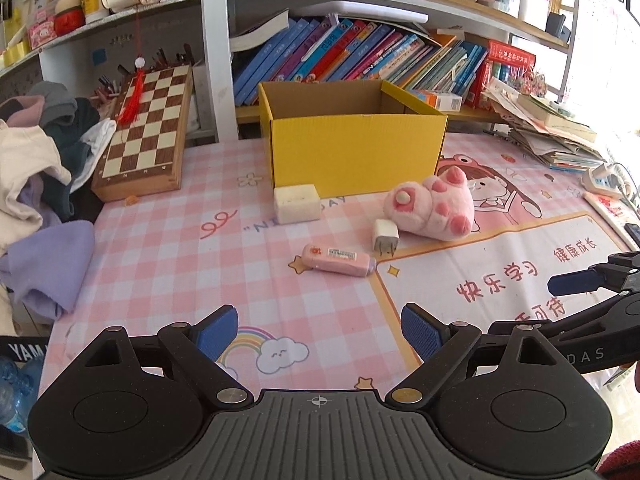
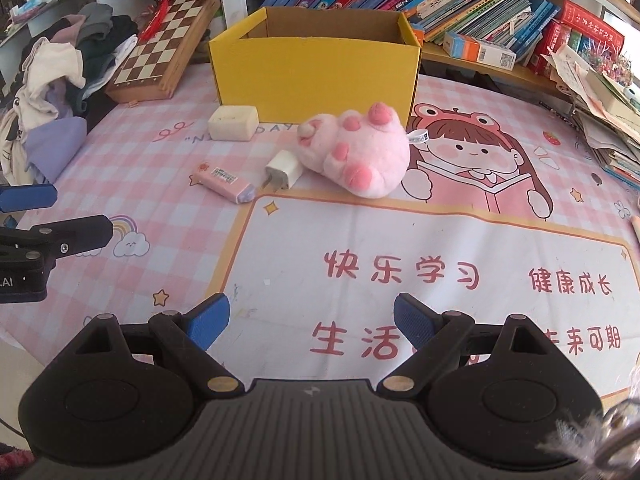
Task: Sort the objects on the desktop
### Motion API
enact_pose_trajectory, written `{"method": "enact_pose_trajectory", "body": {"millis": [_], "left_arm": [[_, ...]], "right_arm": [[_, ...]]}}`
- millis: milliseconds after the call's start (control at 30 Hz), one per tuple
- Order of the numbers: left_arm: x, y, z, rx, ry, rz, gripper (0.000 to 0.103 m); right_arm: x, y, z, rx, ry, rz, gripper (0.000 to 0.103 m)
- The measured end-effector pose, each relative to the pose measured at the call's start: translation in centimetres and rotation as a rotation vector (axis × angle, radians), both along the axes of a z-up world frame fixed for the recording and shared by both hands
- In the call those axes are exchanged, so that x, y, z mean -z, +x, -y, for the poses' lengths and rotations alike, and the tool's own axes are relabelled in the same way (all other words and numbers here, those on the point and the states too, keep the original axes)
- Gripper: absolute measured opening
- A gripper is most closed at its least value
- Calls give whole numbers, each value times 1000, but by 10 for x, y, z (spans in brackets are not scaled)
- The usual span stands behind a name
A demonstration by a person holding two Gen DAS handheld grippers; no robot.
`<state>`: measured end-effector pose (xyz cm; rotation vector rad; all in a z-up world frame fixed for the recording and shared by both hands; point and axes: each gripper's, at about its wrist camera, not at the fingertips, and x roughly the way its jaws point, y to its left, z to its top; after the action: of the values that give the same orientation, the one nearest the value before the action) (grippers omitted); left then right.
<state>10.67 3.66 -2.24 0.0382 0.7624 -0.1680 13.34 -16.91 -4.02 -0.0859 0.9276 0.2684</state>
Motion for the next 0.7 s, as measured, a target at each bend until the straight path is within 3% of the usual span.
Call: {"method": "enact_pose_trajectory", "body": {"millis": [700], "left_arm": [[8,-3,21,-2,32,21,91]], "right_arm": [[4,-4,3,9,-9,19,88]]}}
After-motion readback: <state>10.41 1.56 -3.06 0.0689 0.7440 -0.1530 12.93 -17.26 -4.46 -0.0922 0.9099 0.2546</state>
